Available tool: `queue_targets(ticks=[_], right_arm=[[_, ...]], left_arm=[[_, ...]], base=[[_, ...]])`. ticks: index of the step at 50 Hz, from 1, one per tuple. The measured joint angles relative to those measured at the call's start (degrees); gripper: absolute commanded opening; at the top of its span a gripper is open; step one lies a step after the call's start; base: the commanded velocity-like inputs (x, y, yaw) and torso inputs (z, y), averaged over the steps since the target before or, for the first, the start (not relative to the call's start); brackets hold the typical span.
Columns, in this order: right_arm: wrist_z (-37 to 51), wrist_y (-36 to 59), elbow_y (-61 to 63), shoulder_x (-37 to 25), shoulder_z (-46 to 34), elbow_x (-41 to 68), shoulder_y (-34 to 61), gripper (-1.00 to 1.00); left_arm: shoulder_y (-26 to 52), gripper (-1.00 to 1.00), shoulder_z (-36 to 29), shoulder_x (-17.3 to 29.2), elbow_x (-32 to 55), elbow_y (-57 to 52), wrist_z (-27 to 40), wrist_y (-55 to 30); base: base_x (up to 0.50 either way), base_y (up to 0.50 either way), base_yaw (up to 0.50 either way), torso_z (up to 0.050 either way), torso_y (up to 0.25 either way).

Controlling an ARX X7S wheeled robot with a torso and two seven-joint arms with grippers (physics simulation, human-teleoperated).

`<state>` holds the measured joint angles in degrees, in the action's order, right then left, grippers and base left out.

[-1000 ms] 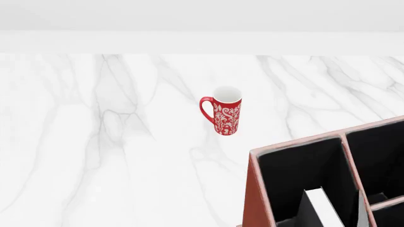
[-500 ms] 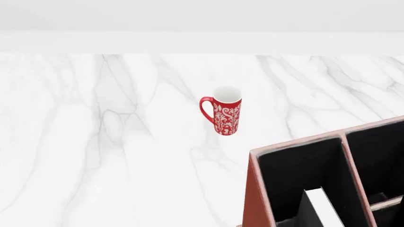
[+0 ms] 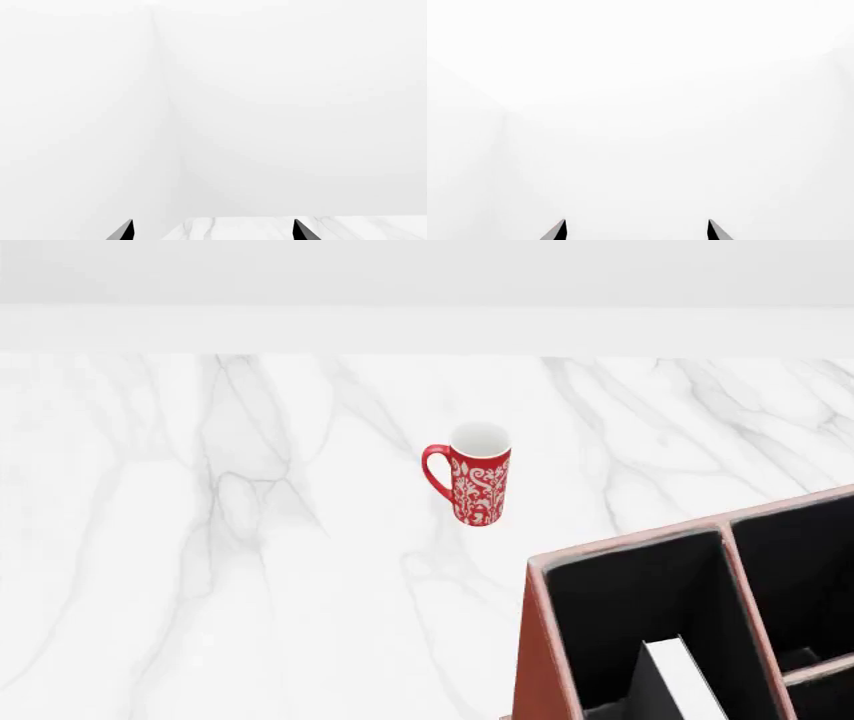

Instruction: Pick up the book and place it in the left compartment of the caddy.

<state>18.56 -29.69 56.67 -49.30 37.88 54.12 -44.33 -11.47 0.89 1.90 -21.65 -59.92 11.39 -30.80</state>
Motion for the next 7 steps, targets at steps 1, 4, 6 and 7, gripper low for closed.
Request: queue_targets(ticks=[1, 4, 6, 7], right_arm=[[-0.6, 0.1, 0.4, 0.4, 0.7, 0.4, -0.1, 1.00], [-2.3, 0.4, 1.2, 1.6, 2.5, 1.7, -0.3, 1.00], [-3.4, 0.5, 1.7, 2.3, 3.6, 2.6, -0.4, 1.00], [-4.0, 0.5, 1.9, 2.6, 4.2, 3.1, -0.4, 1.00]], left_arm=[[0.0, 1.00, 0.0, 0.0, 0.0, 0.0, 0.0, 0.0], [0.0, 1.00, 0.0, 0.1, 0.0, 0.0, 0.0, 0.0], [0.0, 1.00, 0.0, 0.1, 0.1, 0.0, 0.0, 0.0], [0.0, 1.00, 0.0, 0.1, 0.1, 0.0, 0.0, 0.0]], base=[[0.00, 0.00, 0.00, 0.000, 0.000], [0.00, 0.00, 0.00, 0.000, 0.000], [0.00, 0.00, 0.00, 0.000, 0.000], [0.00, 0.00, 0.00, 0.000, 0.000]])
